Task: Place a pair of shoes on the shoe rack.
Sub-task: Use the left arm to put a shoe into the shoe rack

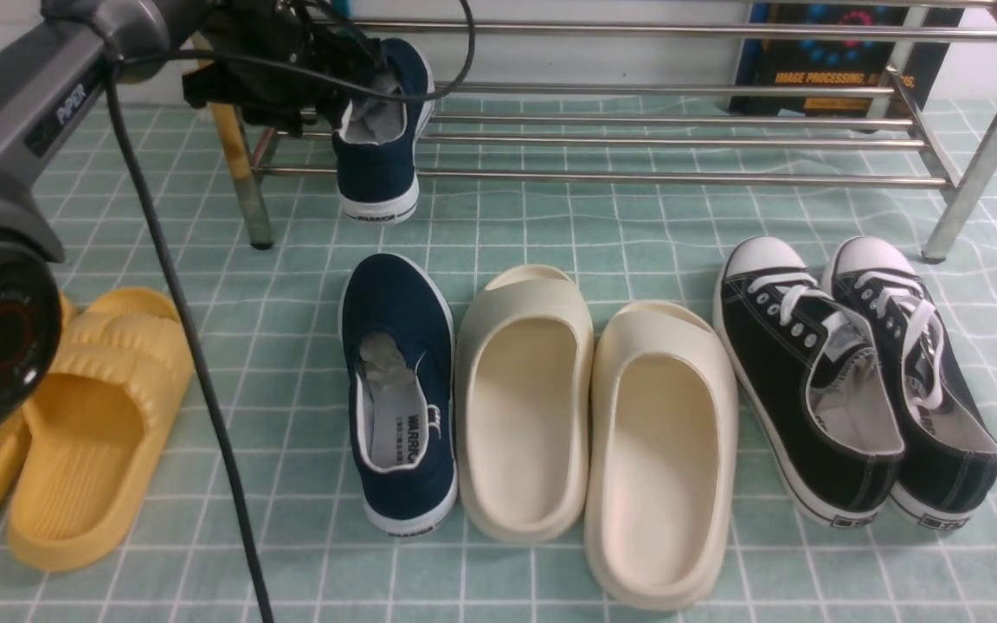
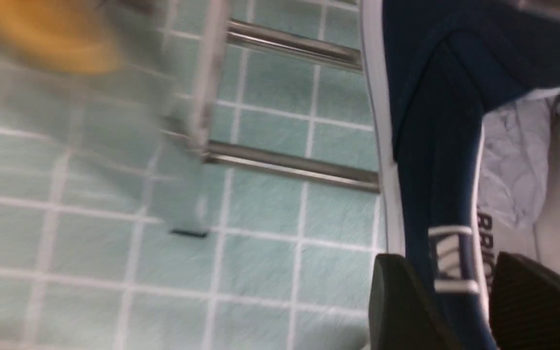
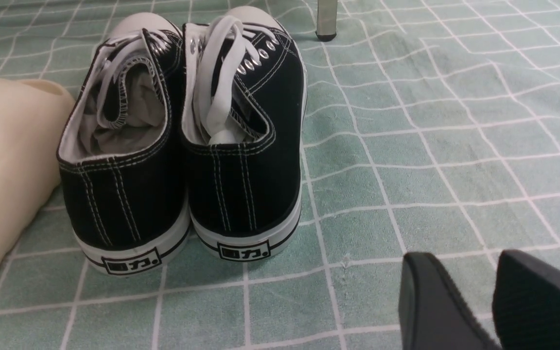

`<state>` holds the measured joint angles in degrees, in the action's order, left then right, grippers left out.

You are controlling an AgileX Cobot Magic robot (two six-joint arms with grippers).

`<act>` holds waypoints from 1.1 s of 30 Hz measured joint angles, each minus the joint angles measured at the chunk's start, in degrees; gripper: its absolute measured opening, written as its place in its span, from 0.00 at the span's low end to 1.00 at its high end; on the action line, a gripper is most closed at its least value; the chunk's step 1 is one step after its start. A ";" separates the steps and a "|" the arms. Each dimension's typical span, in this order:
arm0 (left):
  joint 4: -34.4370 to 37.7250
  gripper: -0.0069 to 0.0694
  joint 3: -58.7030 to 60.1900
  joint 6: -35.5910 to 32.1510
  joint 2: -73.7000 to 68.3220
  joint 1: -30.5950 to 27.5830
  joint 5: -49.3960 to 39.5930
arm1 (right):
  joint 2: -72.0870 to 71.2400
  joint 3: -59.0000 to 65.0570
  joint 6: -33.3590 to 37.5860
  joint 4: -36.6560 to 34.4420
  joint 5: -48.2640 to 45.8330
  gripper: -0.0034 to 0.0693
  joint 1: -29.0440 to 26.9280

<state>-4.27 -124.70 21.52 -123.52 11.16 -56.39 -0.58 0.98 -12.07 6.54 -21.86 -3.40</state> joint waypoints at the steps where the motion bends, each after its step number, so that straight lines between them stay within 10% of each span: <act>1: -0.69 0.43 0.00 0.05 1.16 0.00 -1.27 | 0.00 0.00 0.13 0.00 0.00 0.38 0.00; 11: 3.29 0.07 4.35 -7.09 5.14 2.05 -9.35 | 0.00 0.00 0.13 0.00 0.00 0.38 0.00; 33: -3.42 0.07 10.22 0.62 -0.55 4.70 2.34 | 0.00 0.00 0.13 0.00 0.00 0.38 0.00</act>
<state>-7.68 -114.48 22.13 -124.07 15.86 -54.05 -0.58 0.98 -11.93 6.54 -21.86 -3.40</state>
